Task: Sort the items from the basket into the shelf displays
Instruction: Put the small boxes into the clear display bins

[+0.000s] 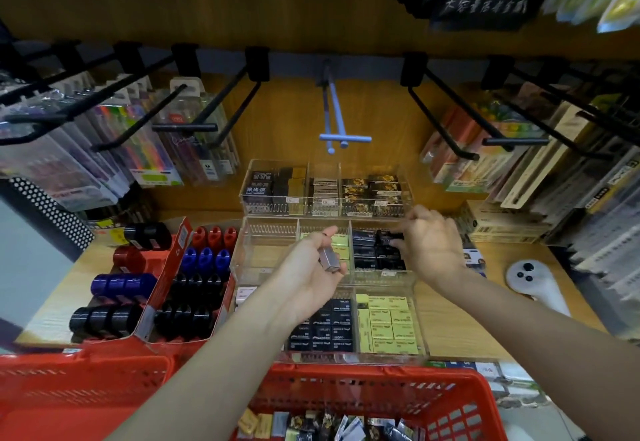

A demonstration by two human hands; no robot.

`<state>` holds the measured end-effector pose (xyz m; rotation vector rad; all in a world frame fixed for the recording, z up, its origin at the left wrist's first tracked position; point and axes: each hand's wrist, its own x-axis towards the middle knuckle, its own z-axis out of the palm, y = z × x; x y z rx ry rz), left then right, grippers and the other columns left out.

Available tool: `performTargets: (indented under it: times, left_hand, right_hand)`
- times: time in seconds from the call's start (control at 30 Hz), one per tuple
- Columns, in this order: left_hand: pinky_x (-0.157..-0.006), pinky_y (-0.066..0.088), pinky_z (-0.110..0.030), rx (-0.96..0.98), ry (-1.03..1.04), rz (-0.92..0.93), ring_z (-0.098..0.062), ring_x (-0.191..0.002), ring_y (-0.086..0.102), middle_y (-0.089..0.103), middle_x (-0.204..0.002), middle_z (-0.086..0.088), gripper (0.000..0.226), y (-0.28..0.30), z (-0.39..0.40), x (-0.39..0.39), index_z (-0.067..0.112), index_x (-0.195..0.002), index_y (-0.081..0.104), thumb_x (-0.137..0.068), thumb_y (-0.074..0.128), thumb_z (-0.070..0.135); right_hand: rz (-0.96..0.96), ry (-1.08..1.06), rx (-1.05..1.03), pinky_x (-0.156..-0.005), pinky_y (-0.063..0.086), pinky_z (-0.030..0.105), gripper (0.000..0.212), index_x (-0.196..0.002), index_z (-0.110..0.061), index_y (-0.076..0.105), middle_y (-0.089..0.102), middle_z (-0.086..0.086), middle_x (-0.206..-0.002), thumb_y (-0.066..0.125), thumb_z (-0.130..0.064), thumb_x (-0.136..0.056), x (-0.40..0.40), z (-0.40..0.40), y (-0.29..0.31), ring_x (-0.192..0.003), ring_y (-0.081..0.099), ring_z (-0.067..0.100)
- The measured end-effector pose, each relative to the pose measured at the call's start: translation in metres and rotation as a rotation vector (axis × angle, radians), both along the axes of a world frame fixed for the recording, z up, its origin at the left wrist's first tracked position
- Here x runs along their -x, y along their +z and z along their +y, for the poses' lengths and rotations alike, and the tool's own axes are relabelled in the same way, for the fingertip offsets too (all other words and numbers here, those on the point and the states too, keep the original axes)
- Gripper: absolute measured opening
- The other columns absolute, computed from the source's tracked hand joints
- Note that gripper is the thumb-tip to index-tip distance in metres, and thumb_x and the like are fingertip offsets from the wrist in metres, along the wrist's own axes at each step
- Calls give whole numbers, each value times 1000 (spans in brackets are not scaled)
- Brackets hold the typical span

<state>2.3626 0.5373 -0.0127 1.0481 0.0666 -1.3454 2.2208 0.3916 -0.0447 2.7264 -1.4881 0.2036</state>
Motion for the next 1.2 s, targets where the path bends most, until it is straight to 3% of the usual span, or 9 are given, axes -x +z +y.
performTargets:
  times: [0.23, 0.33, 0.5, 0.7, 0.77, 0.9, 0.97, 1.07, 1.2]
  left_hand:
    - [-92, 45, -34, -17, 54, -88, -25, -114, 55, 59, -126, -14, 30, 5, 5, -11, 8, -128, 59, -99, 52, 3]
    - [-86, 52, -29, -59, 40, -229, -20, -104, 60, 66, -116, -9, 23, 6, 9, -15, 18, -109, 71, -93, 62, 4]
    - [-73, 56, -22, -71, 52, -294, -13, -83, 64, 74, -98, -6, 27, 5, 16, -19, 15, -103, 74, -80, 73, -1]
    - [-80, 58, -24, -51, 52, -362, -15, -91, 70, 78, -88, 0, 20, 10, 12, -25, 16, -95, 76, -77, 78, 8]
    - [-78, 58, -23, -11, 48, -355, -16, -92, 70, 78, -89, -2, 17, 14, 8, -24, 14, -93, 77, -78, 78, 6]
    - [-77, 57, -23, 50, 43, -420, -16, -92, 72, 78, -94, 0, 19, 19, 3, -25, 16, -100, 74, -82, 76, 11]
    - [-80, 56, -23, 21, -19, -659, -13, -93, 71, 75, -97, 5, 24, 13, 4, -30, 23, -110, 66, -87, 73, 19]
    - [-86, 51, -22, -79, -232, -1204, -8, -106, 60, 64, -114, 12, 17, -5, 12, -46, 34, -105, 62, -90, 69, 29]
    - [-113, 36, -39, -81, -576, -1540, -3, -119, 49, 54, -119, 22, 14, -33, 27, -66, 35, -97, 69, -84, 74, 39]
  right_hand:
    - [-133, 32, -2, -91, 34, 38, 32, -114, -34, 70, 55, -7, -113, 71, -47, -84, -8, 10, -4, -110, 53, 17]
    - [-133, 99, -9, -88, 35, 37, 24, -107, -34, 72, 60, -10, -108, 69, -46, -87, -15, 16, -6, -103, 57, 16]
    - [-170, 11, -47, -89, 45, 36, 16, -99, -30, 74, 66, -7, -109, 73, -39, -86, -28, 13, 2, -98, 62, 18]
    - [-819, 363, -430, -77, 55, 13, 40, -116, -28, 70, 61, -17, -110, 75, -42, -79, -20, 42, 26, -86, 67, 1]
    - [-770, 501, -419, -78, 54, 13, 47, -119, -21, 71, 64, -12, -110, 78, -37, -76, -21, 50, 35, -89, 67, 5]
    - [-607, 520, -186, -85, 49, 14, 33, -117, -13, 72, 66, -4, -106, 76, -17, -84, -34, 46, 50, -96, 62, 9]
    - [-528, 450, -112, -92, 45, 20, 32, -120, -14, 69, 63, -2, -111, 71, -19, -88, -44, 38, 58, -103, 58, 12]
    - [-437, 279, -95, -95, 40, 24, 35, -125, -14, 65, 59, 5, -117, 66, -25, -93, -67, 17, 70, -105, 55, 18]
    - [-275, 117, -200, -76, 51, 35, 34, -123, -11, 61, 63, 9, -108, 62, -30, -96, -109, -2, 76, -91, 61, 26]
